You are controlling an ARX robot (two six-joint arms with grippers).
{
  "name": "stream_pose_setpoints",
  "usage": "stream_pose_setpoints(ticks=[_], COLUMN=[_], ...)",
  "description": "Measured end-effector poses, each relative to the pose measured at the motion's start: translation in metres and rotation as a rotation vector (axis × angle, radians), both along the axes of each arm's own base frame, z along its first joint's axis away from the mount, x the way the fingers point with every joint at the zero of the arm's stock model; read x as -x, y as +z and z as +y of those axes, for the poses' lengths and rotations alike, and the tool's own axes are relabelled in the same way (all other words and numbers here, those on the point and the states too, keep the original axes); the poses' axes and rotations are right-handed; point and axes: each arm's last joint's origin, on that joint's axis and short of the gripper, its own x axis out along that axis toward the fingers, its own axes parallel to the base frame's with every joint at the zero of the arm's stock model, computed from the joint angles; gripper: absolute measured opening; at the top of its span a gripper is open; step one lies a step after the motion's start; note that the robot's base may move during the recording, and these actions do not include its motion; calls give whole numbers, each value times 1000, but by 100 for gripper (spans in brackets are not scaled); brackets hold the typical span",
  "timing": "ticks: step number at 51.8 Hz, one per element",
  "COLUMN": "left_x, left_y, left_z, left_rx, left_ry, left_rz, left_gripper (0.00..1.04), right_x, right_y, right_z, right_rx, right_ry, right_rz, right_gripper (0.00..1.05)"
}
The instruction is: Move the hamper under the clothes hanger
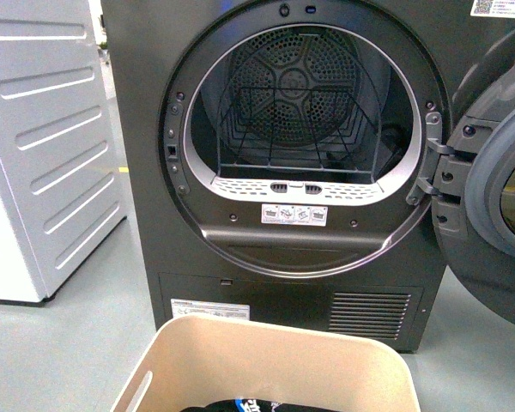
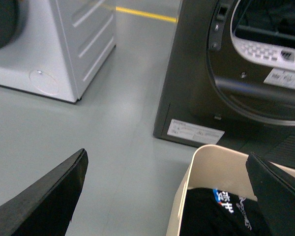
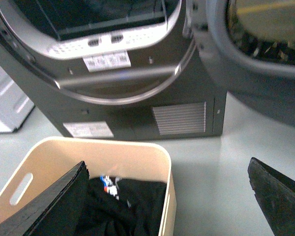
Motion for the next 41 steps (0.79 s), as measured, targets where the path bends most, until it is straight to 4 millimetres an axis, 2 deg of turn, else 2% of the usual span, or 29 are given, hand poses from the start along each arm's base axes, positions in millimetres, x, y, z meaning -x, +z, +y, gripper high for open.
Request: stream_pose_setpoints(ticks=[3,5,9,13,18,32,41], left_x=[-29,-46,-64,-73,-81,-105,-113], left_y=[-23,-45,-81,-109,-122,-144,-166], left_z=[-1,-2,-3,-7,-10,-19,-23], left_rx=[-13,-24,-24,-14,-24,-57,-62], left_ry=[-34,-38,-50,-88,-114,-162,-198], left_rz=[99,186,316,418,462,528,569], left_gripper=[98,98,98,98,98,98,98], right_x=[-24,-37,-54,-68,-77,-95,-110], right_y=[-24,-42,-68,-92,-110,-149,-165], right_z=[2,4,7,7,6,7,15], right_rx=[-8,-8,5,23,41,74,105], right_ry=[26,34,43,45,31,3,5], right_rz=[141,231,338,417,468,567,601], right_gripper=[97,97,97,97,97,97,97])
